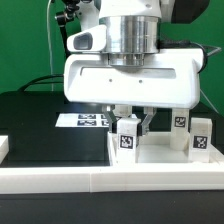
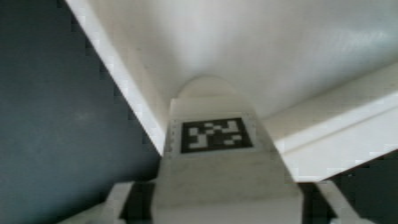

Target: Assemble square table

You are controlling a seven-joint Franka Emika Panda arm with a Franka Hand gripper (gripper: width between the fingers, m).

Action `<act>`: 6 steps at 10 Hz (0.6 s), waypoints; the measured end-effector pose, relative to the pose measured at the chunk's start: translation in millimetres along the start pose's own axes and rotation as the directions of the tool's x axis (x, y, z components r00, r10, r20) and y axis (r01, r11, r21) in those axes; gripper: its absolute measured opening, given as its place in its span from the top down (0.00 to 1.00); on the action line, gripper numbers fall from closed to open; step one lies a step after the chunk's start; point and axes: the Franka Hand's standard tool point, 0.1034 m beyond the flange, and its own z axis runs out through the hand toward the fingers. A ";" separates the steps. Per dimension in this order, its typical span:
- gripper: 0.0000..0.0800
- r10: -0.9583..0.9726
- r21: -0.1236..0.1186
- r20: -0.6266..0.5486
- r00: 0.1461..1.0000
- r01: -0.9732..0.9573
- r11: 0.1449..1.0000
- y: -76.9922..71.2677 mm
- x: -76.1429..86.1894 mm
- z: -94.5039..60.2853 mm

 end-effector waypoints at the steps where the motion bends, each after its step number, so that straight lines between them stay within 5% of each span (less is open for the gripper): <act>1: 0.63 0.018 -0.001 0.000 1.000 -0.018 1.000 0.3 0.0 0.0; 4: 0.62 0.079 -0.002 0.002 0.997 -0.079 0.997 2.3 -0.2 -0.1; 6: 0.61 0.235 0.018 0.011 0.972 -0.235 0.972 18.3 -7.2 -0.5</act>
Offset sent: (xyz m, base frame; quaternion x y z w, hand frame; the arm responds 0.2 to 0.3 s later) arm 0.0000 0.0000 0.0000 0.0000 0.0000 0.1938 0.9810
